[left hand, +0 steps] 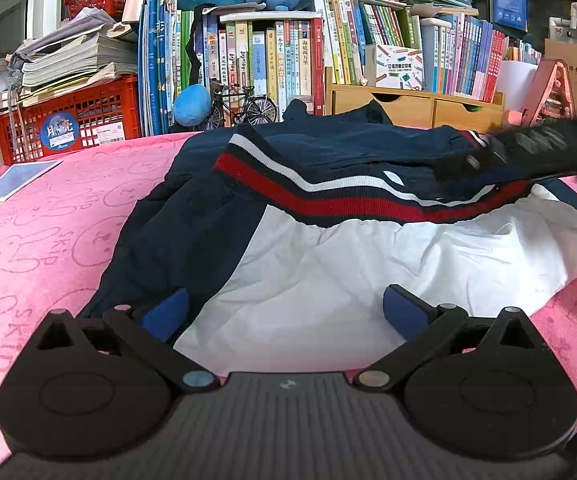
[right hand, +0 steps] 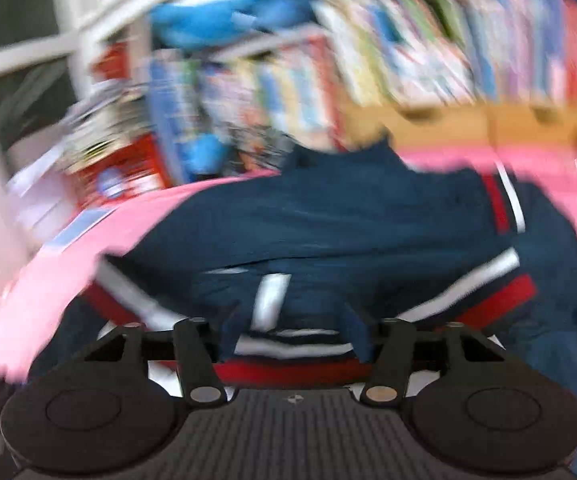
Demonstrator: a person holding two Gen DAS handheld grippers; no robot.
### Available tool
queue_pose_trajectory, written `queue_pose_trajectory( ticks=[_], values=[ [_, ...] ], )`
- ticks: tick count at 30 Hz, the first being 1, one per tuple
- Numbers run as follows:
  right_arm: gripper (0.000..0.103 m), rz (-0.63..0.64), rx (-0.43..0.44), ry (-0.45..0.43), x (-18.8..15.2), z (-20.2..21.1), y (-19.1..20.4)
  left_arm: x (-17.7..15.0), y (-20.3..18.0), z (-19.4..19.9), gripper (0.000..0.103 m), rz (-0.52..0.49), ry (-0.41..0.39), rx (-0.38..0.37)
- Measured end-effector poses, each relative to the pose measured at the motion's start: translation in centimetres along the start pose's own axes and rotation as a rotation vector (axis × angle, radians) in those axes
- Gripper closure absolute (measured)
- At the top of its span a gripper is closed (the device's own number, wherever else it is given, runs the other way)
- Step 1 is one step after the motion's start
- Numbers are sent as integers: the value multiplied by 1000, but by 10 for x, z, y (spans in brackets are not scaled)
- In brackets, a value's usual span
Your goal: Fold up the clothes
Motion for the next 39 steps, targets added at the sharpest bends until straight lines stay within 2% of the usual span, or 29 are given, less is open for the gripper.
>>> queue_pose_trajectory(
  ticks=[2,4,9,11,12,13,15,18,21,23,25,27,29,31,32,36,38,39],
  values=[
    [44,117,52,48,-11,15,21,0,0,0,0,0,-1,1],
    [44,178,58,105,-25,15,31,0,0,0,0,-1,-2,2],
    [44,197,-47,138,-27,-27,24,0,-1,0,0,-1,-2,4],
    [30,157,-65,140,-26,-54,17,0,-1,0,0,-1,-1,4],
    [18,119,-56,143,-27,-64,13,0,-1,1,0,-1,-1,4],
    [18,87,-49,148,-28,-74,9,0,-1,1,0,-2,-1,4],
    [21,116,-74,175,-24,-80,9,1,-1,1,0,-1,-1,5],
    [25,183,-59,135,-16,-58,21,1,-1,1,0,-1,-1,5],
    [25,208,52,45,-10,-16,34,1,-3,1,0,0,-1,8],
    [26,224,101,71,-19,3,37,0,-3,1,0,1,0,7],
    [44,228,128,117,-32,12,34,0,-3,1,0,1,1,8],
    [41,222,137,170,-46,12,24,0,-3,0,0,0,6,7],
    [41,187,146,138,-47,3,14,0,-3,0,0,0,10,6],
    [50,132,95,109,-37,2,7,0,-2,0,0,0,15,1],
    [50,103,65,84,-30,6,5,0,-1,1,0,-1,20,-3],
    [37,88,2,-61,-12,47,-7,5,19,18,0,-3,45,41],
    [33,106,-64,-98,-13,68,-20,11,43,28,0,-38,21,144],
    [30,132,-105,-89,-19,76,-35,14,55,30,0,-61,16,193]
  ],
)
Point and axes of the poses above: each gripper's, at about its wrist camera, not at the fingertips, and z roughly against the way its jaws point, y to its left, x to its top, the point moved 10 cm from there along -z, roughly the way its jaws point, and after that the axes turned 15 degrees about -y, right-handed, at the moved point
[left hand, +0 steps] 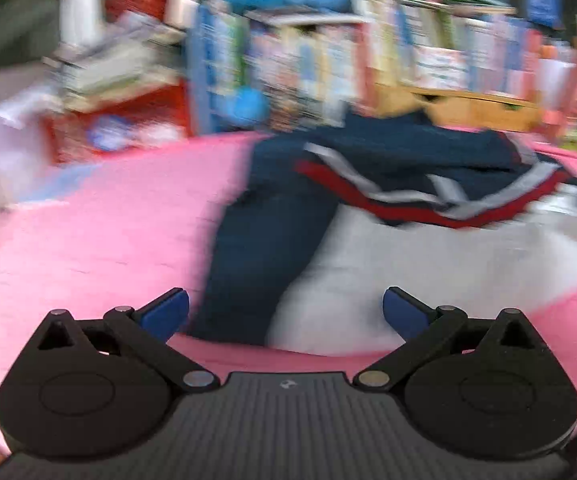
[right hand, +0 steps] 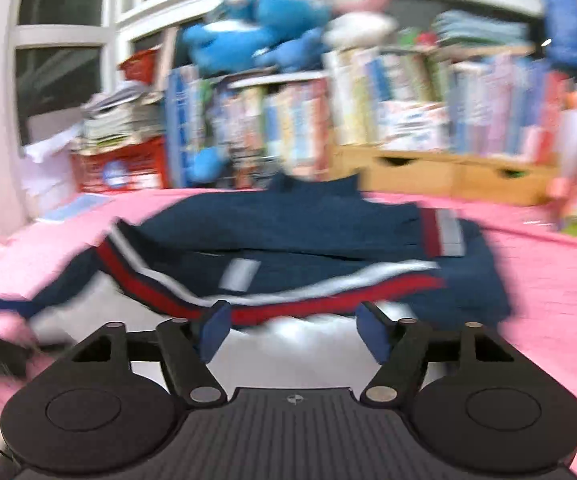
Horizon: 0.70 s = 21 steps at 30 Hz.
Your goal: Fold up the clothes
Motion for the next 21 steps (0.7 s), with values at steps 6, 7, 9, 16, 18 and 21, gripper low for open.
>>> queue_pose_trajectory(
  ticks=[6,7,9,16,18,21],
  values=[
    [23,-94,-72,123,-47,23,-78,-9,56,-19,0,28,89,138],
    [24,-103,-56,98,-41,29,-81,-6,58,-16,0,53,84,134],
    [24,-85,-25,17,-26,41,-79,5,55,-10,0,61,54,109],
    [24,15,50,50,-35,26,-68,-8,40,-30,0,-132,71,125],
    [17,41,6,87,-44,24,-86,-10,50,-32,0,-128,65,142],
    [16,-32,-12,102,-45,29,-114,-12,60,-35,0,-62,103,117]
  ],
)
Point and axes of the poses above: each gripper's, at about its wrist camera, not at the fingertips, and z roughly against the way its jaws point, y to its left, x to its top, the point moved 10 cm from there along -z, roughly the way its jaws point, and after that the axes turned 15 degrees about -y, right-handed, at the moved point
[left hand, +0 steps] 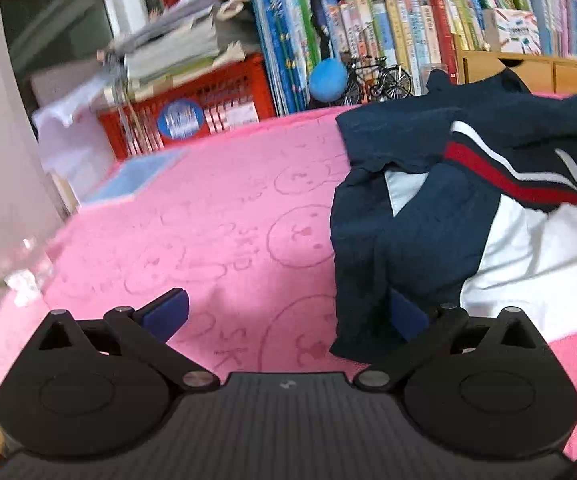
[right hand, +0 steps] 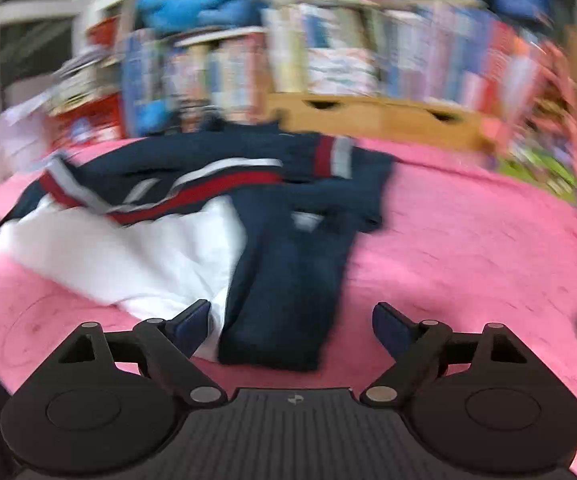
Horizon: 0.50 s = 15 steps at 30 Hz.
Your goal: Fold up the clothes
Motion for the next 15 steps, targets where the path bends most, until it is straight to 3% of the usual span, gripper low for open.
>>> queue_pose_trajectory(
  ticks=[3,6,8,12,15],
  values=[
    [16,-11,-23,-27,5,12,-13,0,1,0,0,3,4,-2],
    [17,204,-227,-22,3,17,-27,1,-1,1,0,-15,-3,11],
    [20,246,-318,3,-3,20,-40,0,0,0,0,-14,-8,12],
    [22,42,-135,-69,7,33,-17,-1,3,-1,0,8,-6,6],
    [23,72,-83,-58,7,26,8,-2,4,-2,0,17,-8,3]
  ],
)
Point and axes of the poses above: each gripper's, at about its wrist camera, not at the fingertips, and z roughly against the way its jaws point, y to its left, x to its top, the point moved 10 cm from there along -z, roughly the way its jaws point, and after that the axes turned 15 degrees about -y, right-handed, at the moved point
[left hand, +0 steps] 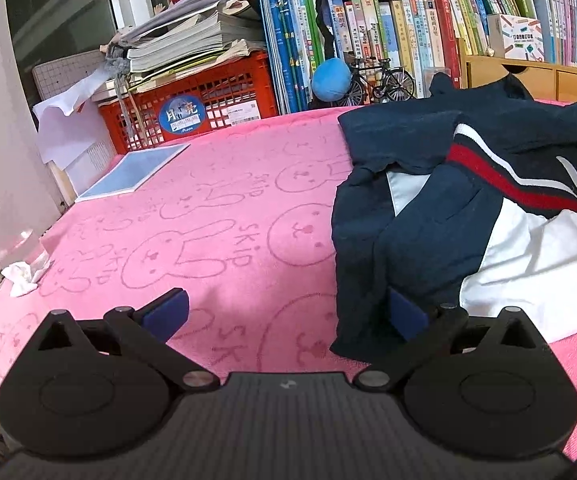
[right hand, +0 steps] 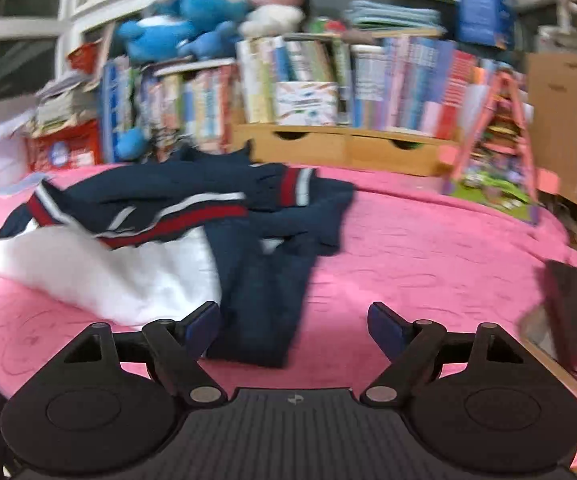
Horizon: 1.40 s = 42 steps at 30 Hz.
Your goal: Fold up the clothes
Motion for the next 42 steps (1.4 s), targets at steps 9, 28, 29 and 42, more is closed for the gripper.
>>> queue_pose_trajectory(
  ticks=[9,28,29,42],
  values=[
    [32,16,-353,75,-18,-22,-81,10,4,15,0,-52,13,3],
    [50,37,193,79,16,-120,64,49,-97,-62,23,-9,4,-483],
    [66,26,189,82,14,-121,65,49,-96,-59,42,33,-14,-488],
    [54,-112,59,-68,68,-122,26,96,-49,-66,59,176,-149,-307]
  ],
)
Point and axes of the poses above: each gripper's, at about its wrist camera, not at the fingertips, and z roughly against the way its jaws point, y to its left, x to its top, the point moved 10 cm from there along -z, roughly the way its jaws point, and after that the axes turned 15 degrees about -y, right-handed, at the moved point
